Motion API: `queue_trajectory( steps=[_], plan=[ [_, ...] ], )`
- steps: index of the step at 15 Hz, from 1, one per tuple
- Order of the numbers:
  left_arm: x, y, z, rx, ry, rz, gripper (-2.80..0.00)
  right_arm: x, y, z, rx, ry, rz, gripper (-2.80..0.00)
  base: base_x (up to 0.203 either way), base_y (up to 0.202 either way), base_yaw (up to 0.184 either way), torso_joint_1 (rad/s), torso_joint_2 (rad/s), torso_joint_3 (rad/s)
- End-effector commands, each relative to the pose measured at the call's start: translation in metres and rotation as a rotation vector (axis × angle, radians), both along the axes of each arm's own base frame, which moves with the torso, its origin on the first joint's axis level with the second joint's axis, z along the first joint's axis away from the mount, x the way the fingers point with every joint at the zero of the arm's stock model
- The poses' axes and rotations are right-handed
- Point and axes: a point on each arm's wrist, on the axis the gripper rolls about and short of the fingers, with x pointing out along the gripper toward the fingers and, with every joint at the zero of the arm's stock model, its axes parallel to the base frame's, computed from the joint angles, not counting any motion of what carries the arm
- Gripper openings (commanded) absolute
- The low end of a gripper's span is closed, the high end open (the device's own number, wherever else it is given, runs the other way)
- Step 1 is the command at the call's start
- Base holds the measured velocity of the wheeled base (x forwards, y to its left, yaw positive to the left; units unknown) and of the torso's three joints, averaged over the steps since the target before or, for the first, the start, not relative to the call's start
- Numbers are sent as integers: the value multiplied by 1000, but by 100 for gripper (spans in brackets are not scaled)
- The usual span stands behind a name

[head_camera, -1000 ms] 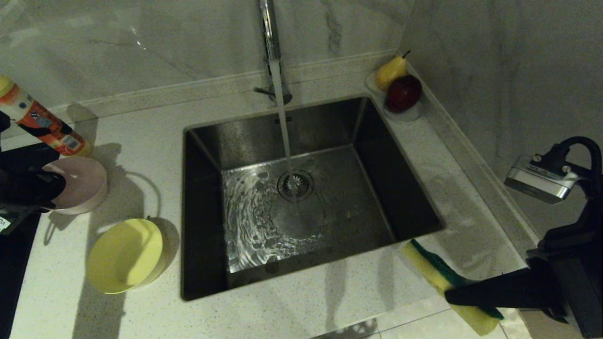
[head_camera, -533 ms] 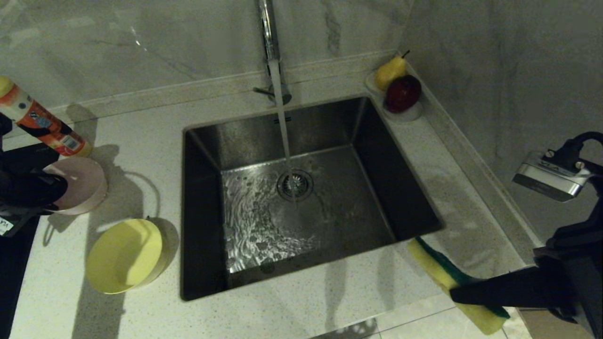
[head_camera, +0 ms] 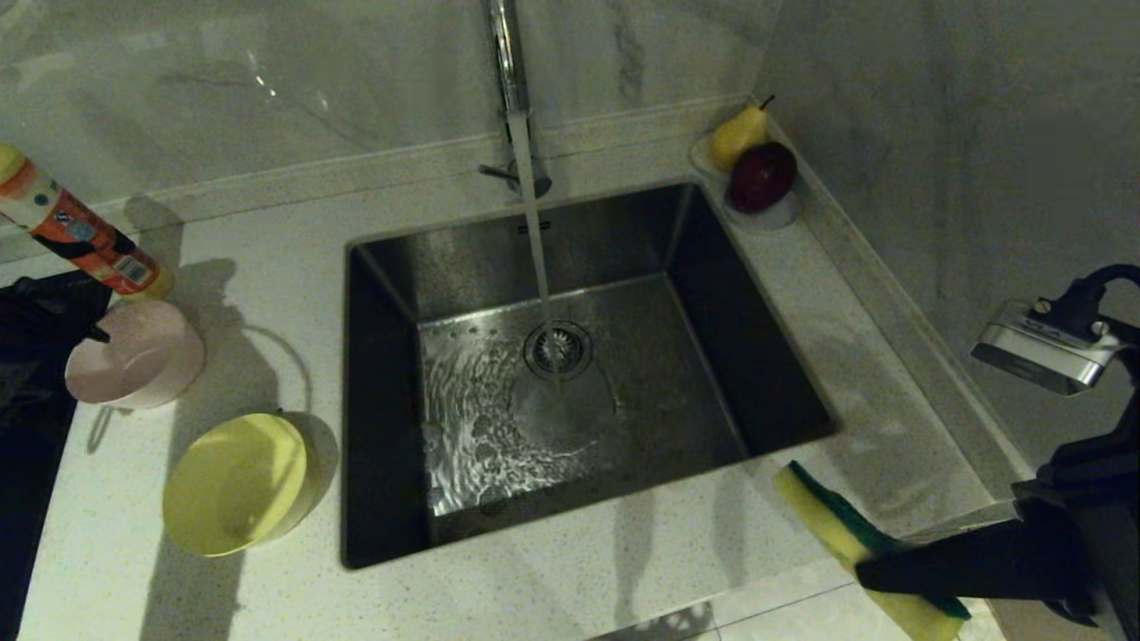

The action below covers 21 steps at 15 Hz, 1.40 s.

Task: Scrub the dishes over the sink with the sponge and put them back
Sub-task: Place the bowl on the table, then wash the bowl

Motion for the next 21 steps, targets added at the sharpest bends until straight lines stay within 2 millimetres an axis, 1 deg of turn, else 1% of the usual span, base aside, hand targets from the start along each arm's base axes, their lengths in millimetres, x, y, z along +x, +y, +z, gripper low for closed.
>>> queue_trajectory(
  steps=[1,2,3,4,5,6,8,9,11,13,15,17,19,21],
  plan=[
    [-25,-12,29,37,-82,0,0,0,0,0,1,6,0,-280,0,0,0,0,0,0],
    [-29,-14,34,40,-90,-5,0,1,1,-2,-4,11,0,-280,0,0,0,0,0,0],
    [-41,-21,46,51,-122,-19,0,2,1,-2,-6,14,2,-280,0,0,0,0,0,0],
    [-51,-27,57,54,-138,-42,-280,3,2,-3,-7,16,1,-280,0,0,0,0,0,0],
    [-64,-34,64,51,-122,-83,-280,3,2,-4,-11,22,1,-280,0,0,0,0,0,0],
    [-73,-42,65,64,-82,-144,-280,4,2,-6,-16,30,-1,-280,0,0,0,0,0,0],
    [-84,-50,63,81,-49,-219,-280,1,0,-7,-16,30,-2,-280,0,0,0,0,0,0],
    [-97,-57,63,93,-54,-269,-280,-1,-1,-6,-12,24,-3,-280,0,0,0,0,0,0],
    [-111,-65,54,115,-32,-384,-280,-3,-4,-3,-4,13,-16,-280,0,0,0,0,0,0],
    [-129,-74,36,139,57,-507,-280,-2,-8,-1,4,5,-36,-280,0,0,0,0,0,0],
    [-135,-77,25,90,126,-525,-280,-1,-8,-4,-3,15,-43,-280,0,0,0,0,0,0],
    [-141,-80,18,69,152,-525,-280,0,-8,-6,-10,21,-48,-280,0,0,0,0,0,0],
    [-148,-82,10,58,172,-530,-280,6,-8,-10,-21,42,-59,-280,0,0,0,0,0,0],
    [-148,-82,6,50,188,-529,-280,10,-5,-14,-31,61,-62,-280,0,0,0,0,0,0]
  ],
)
